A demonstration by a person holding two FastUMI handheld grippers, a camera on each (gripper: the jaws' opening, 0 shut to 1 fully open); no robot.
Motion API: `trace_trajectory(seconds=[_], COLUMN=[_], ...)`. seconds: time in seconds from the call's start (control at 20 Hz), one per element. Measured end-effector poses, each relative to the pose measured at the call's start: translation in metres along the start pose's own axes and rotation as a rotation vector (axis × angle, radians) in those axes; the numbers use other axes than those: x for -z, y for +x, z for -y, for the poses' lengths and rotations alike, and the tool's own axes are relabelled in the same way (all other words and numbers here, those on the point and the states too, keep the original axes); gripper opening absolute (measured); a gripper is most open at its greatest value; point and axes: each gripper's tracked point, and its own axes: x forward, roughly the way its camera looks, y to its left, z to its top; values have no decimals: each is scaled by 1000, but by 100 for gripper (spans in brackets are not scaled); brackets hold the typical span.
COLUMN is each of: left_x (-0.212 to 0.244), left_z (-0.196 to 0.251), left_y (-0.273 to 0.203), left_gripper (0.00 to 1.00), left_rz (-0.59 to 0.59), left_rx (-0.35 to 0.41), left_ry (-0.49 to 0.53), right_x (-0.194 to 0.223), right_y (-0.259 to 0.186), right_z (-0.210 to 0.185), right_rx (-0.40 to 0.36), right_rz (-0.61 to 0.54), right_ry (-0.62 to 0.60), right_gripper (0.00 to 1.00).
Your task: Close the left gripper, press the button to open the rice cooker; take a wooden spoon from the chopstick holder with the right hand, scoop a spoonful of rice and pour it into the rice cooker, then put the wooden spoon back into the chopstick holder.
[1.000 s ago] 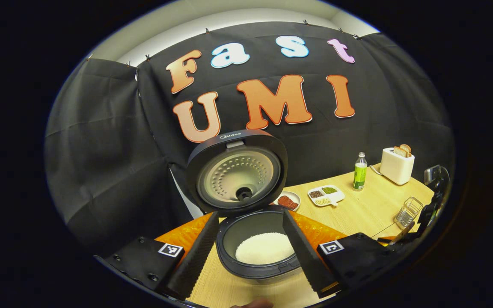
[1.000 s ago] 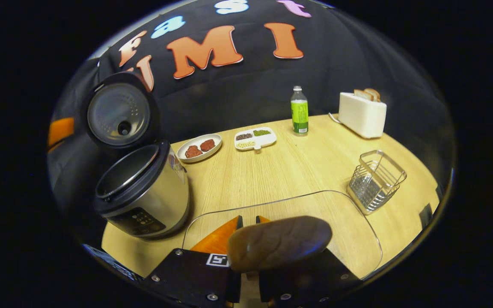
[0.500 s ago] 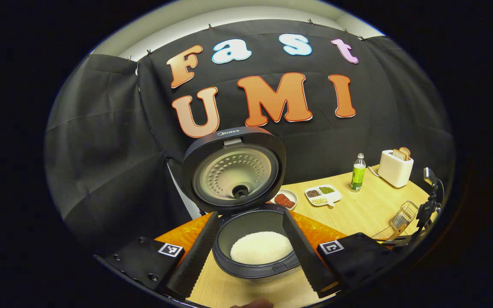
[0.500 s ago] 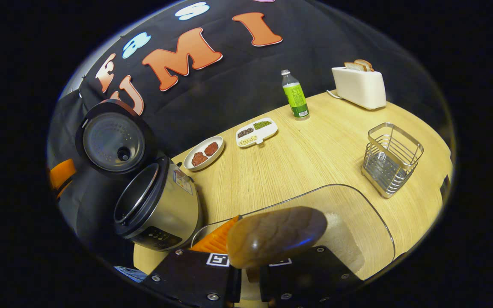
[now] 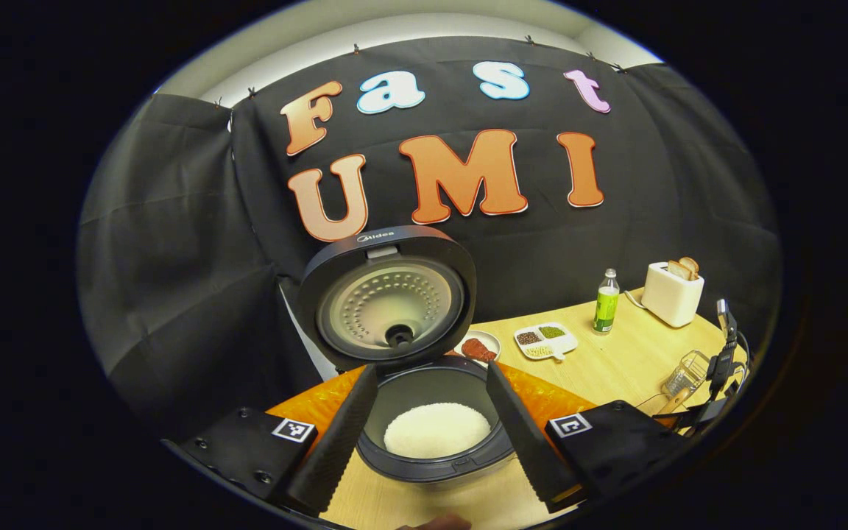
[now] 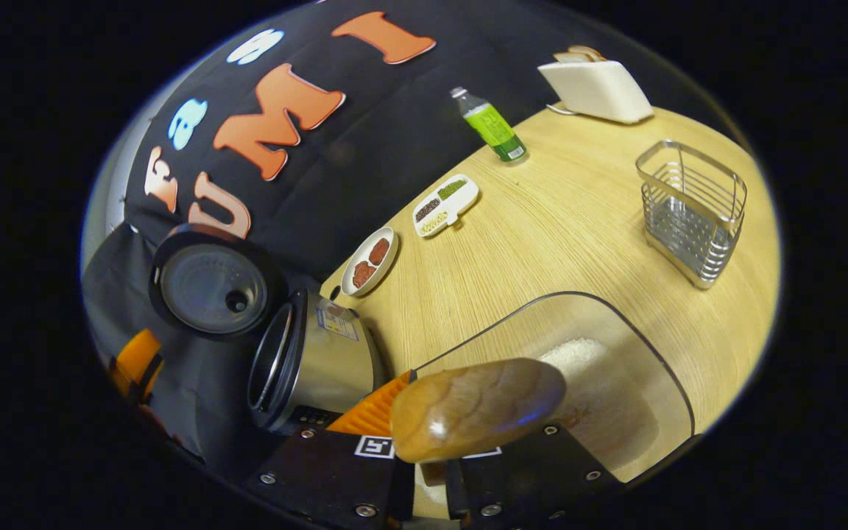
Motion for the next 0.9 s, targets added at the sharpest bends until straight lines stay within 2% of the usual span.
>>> trace_trajectory(seconds=[0.05, 0.2, 0.25, 0.35, 0.4, 0.45, 0.5, 0.6, 0.9], left_x=[-2, -5, -6, -8, -9, -11, -14, -18, -33], left_z=[0, 1, 2, 5, 7, 10, 12, 15, 14], left_y=[-1, -1, -1, -3, -4, -5, -5, -7, -17], left_gripper=[92, 93, 100, 100, 93, 93, 100, 100, 100], left_rz=[5, 16, 18, 22, 27, 33, 41, 55, 93], left_rx=[-2, -8, -9, -10, -10, -9, -13, -22, -61], left_ry=[-1, 0, -3, -9, -13, -18, -20, -20, -105], right_x=[-5, -21, -28, -41, -48, -54, -60, -69, -98], right_y=[-2, -14, -19, -28, -34, -39, -45, -55, -78], right_z=[3, 17, 22, 28, 29, 29, 27, 20, -7], right_rx=[-8, -19, -19, -23, -31, -44, -62, -106, -241], right_rz=[7, 17, 22, 41, 54, 61, 67, 69, 56], right_ry=[25, 58, 72, 100, 118, 140, 162, 197, 295], right_gripper=[12, 12, 12, 12, 12, 12, 12, 12, 12])
